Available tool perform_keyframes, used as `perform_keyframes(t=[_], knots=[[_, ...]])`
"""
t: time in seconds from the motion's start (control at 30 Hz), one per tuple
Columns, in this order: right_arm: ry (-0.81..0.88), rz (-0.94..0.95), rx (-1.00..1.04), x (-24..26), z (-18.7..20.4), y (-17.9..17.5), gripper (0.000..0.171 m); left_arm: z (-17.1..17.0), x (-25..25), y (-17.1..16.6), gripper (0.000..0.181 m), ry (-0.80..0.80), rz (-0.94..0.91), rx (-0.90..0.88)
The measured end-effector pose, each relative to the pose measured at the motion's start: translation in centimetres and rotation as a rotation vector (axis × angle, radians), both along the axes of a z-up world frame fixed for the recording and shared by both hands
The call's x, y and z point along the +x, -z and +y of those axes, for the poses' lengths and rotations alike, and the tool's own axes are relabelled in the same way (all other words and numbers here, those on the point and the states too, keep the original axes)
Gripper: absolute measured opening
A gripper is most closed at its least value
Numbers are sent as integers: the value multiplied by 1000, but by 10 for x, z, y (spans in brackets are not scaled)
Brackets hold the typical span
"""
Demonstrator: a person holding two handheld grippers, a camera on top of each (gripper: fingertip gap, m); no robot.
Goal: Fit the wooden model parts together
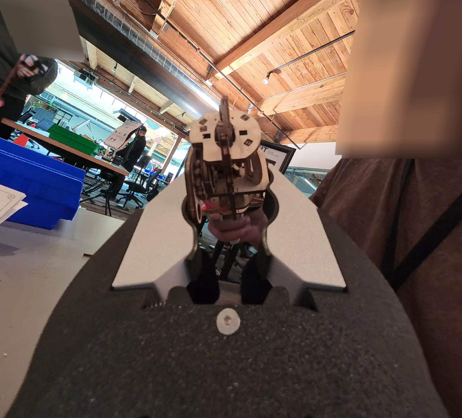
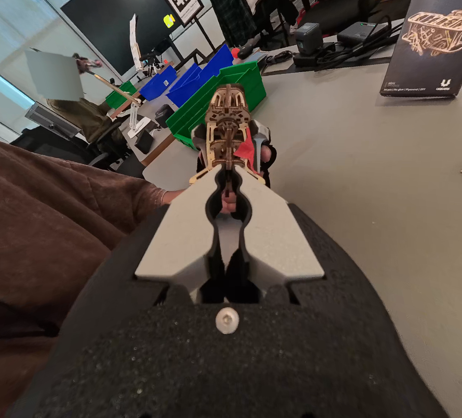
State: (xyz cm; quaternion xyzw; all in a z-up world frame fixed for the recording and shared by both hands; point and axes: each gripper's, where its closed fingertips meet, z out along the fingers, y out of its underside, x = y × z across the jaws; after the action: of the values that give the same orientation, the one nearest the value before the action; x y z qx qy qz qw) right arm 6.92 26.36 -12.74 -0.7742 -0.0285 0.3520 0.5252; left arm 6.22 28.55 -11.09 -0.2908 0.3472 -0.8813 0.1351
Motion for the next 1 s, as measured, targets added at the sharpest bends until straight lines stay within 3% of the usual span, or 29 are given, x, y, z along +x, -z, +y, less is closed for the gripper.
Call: perform_keyframes(t=[0.2,1.0], knots=[[-16,-88,-26,2,-5,-1,2,1,-1,1,49,14,8,3],[-71,-129,-159,1,-7,9,2,-1,1,3,49,27,15,-5]])
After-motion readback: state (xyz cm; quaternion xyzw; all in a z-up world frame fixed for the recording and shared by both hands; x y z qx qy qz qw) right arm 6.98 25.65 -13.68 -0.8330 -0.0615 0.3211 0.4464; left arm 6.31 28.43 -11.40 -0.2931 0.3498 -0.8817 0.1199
